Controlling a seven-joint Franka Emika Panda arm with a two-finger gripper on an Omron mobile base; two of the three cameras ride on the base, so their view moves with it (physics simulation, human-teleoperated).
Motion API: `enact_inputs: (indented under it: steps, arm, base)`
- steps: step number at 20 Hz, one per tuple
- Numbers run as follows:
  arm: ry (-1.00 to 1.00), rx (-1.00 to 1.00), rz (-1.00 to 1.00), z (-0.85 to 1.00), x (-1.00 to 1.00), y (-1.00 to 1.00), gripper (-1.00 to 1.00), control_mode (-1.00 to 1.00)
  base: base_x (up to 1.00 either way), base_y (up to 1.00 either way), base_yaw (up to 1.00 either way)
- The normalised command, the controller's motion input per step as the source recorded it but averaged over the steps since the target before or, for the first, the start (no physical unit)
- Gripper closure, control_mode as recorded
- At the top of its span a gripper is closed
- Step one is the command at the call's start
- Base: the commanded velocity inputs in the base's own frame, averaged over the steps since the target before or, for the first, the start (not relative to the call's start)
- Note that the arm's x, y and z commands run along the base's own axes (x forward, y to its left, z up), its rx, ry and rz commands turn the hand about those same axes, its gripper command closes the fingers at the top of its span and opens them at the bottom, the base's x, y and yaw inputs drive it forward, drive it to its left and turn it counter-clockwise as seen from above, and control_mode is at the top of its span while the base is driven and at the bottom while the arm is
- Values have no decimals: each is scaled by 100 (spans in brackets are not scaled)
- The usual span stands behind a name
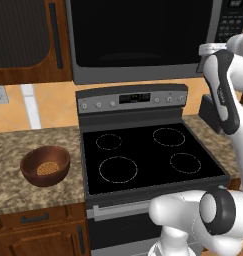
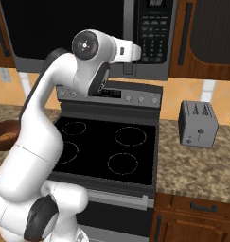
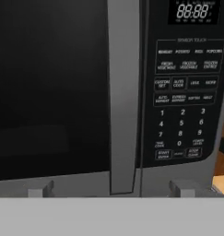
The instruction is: Open the microwave, place the bowl with waffle inside the microwave, then close the microwave door and turn it on.
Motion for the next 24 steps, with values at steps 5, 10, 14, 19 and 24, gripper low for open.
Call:
enact_inputs:
  steps: [5, 10, 14, 19, 24]
  arm:
    - [0, -1, 0, 0, 57, -15, -100, -100]
    - [0, 0, 6, 0, 47, -25, -100, -100]
    - [0, 0, 1, 14, 37, -28, -100, -100]
    - [0, 0, 0, 23, 35, 6, -100, -100]
    - [0, 0, 0, 5, 26, 5, -100, -100]
  base:
    - [0, 0, 0]
    - [0, 0, 0]
    - [0, 0, 0]
    - [0, 0, 0]
    - [0, 0, 0]
